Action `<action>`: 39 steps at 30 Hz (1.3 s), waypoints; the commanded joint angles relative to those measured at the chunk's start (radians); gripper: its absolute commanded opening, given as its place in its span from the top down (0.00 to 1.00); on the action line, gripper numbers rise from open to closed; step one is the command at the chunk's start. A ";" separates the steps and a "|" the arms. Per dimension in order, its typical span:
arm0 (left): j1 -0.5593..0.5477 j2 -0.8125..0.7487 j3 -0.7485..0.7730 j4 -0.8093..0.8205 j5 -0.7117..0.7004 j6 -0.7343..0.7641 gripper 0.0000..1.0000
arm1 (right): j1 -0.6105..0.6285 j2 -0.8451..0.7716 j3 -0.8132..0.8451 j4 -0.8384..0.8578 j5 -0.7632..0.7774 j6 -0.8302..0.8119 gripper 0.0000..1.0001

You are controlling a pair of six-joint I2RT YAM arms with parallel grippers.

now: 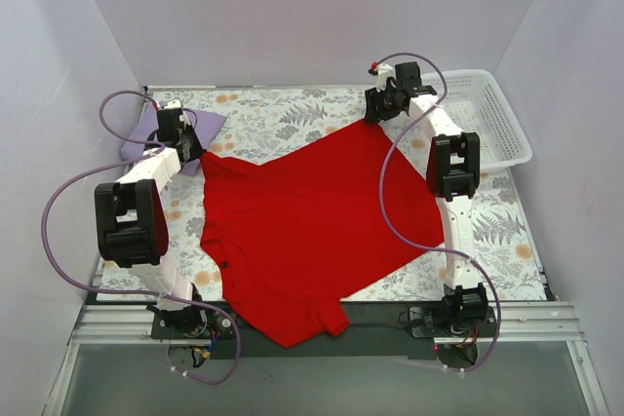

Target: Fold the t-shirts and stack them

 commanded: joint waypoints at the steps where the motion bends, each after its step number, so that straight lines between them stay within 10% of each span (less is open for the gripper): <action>1: 0.001 -0.049 -0.010 0.022 0.021 -0.001 1.00 | 0.003 0.024 0.057 0.041 -0.013 0.031 0.43; 39: 0.001 -0.080 -0.022 0.032 0.084 -0.010 1.00 | 0.005 0.054 0.082 -0.054 -0.016 0.052 0.65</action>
